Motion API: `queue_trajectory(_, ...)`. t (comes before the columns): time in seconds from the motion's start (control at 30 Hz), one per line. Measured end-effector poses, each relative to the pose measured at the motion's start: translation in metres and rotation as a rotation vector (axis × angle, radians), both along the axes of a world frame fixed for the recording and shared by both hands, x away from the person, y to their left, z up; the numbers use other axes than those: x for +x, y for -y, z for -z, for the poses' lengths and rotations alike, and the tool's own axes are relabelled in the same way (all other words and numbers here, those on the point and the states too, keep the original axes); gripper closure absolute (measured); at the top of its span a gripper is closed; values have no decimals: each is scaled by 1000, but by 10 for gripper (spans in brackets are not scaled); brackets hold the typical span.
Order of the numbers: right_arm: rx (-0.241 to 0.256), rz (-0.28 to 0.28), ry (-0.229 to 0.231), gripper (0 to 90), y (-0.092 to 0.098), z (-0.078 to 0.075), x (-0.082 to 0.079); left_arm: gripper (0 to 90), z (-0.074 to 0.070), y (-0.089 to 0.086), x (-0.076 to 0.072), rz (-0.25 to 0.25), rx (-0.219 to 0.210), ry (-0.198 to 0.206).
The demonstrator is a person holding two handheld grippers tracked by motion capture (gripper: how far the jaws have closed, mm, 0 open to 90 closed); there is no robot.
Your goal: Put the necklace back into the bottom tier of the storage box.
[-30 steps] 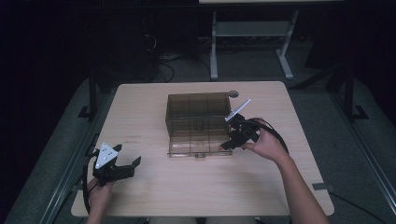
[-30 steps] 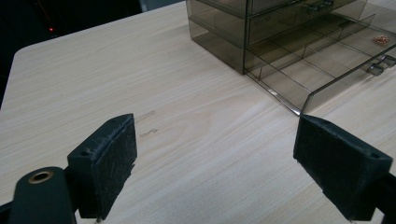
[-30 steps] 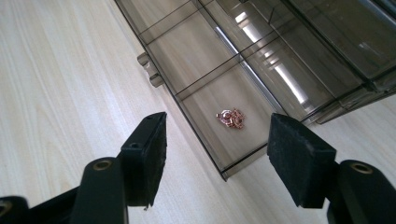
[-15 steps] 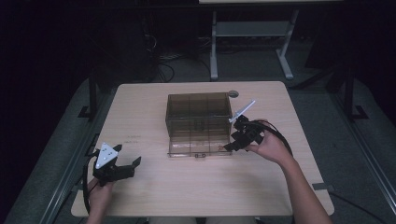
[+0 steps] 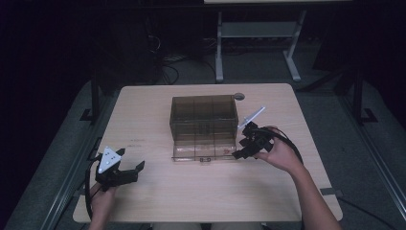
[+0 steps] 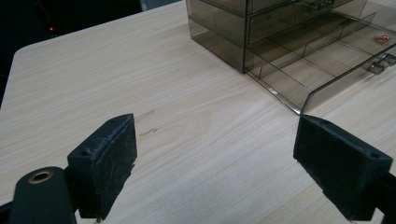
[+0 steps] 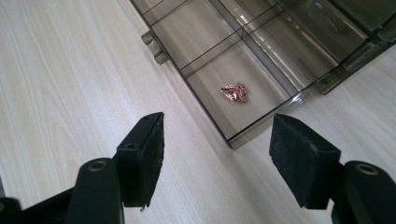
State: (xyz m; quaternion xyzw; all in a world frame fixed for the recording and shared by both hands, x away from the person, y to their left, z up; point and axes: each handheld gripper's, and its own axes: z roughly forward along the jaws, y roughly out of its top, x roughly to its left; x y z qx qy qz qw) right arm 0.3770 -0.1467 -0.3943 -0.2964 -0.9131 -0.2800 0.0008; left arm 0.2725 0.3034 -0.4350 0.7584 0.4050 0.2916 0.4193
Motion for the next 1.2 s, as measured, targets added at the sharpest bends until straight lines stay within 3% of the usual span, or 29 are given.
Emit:
queue_trajectory(0.9,-11,-5,16,352,15,4,-27,129,0,0,0,-1,0,1)
queue_trajectory(1.2,-2,14,-3,346,29,16,-37,129,0,1,0,1,1,1)
